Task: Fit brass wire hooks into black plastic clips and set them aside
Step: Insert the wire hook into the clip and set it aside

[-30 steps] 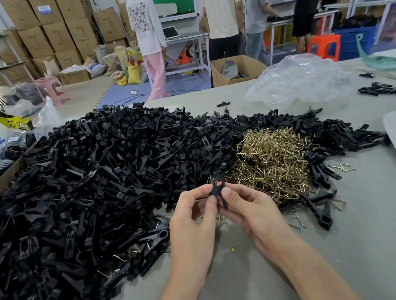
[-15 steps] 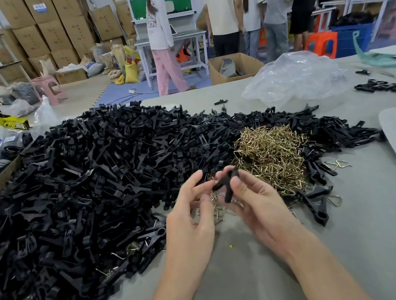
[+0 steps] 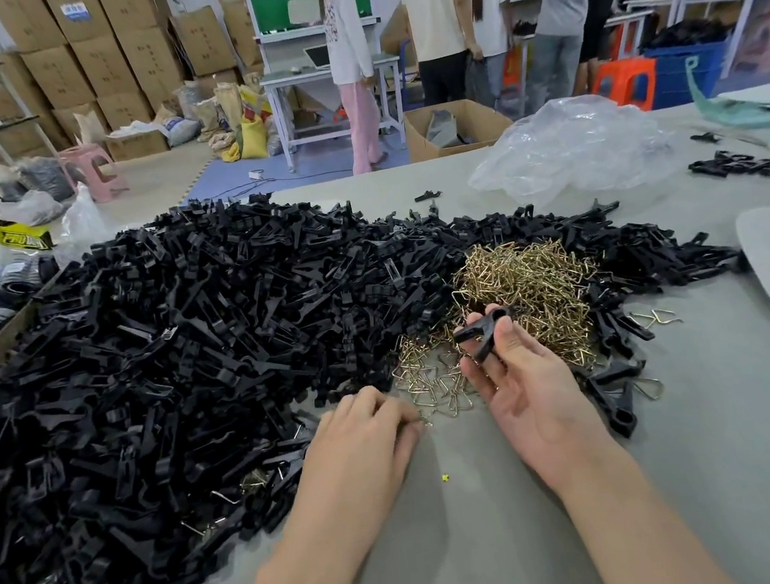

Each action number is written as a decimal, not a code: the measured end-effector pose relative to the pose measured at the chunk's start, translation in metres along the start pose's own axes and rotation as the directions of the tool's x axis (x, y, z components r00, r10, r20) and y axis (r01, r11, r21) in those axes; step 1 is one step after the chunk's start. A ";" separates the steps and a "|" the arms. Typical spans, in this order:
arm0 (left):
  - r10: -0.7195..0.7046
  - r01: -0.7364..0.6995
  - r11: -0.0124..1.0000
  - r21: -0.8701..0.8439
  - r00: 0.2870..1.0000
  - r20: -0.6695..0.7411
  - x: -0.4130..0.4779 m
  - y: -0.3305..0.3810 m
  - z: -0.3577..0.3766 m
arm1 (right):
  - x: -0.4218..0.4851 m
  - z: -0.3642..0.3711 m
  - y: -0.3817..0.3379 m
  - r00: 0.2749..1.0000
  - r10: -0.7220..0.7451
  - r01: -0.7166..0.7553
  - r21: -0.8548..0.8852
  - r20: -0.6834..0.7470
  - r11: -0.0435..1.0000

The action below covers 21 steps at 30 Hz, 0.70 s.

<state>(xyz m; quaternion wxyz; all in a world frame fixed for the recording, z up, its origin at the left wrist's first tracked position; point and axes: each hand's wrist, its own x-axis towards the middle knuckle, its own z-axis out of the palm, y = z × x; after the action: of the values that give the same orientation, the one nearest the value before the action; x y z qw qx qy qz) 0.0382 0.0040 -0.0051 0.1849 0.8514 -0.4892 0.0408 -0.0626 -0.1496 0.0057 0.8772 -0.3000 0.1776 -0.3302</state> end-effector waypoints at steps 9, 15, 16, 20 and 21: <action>-0.192 0.119 0.922 -0.367 0.967 -0.168 0.000 0.001 0.002 | -0.001 0.000 0.001 0.999 0.018 -0.017 -0.019 0.044 1.000; -0.378 0.196 0.681 -0.706 0.919 -0.109 0.002 0.010 0.001 | -0.002 0.002 0.004 0.994 0.080 -0.077 -0.040 0.074 0.996; -0.393 0.194 0.627 -0.755 0.915 -0.091 0.002 0.012 0.000 | -0.002 0.002 0.005 0.993 0.091 -0.088 -0.033 0.077 0.996; -0.377 0.220 0.478 -0.850 0.926 0.028 0.003 0.022 0.000 | -0.003 0.005 0.008 0.986 0.125 -0.121 -0.037 0.112 0.992; -0.366 0.222 0.446 -0.867 0.929 0.049 0.003 0.024 0.001 | -0.004 0.007 0.009 0.983 0.136 -0.131 -0.045 0.124 0.990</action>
<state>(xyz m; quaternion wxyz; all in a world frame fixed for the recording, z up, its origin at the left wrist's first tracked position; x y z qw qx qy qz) 0.0198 -0.0094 0.0017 0.6221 0.7114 -0.2737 -0.1788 -0.0576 -0.1386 0.0051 0.9012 -0.3240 0.1471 -0.2475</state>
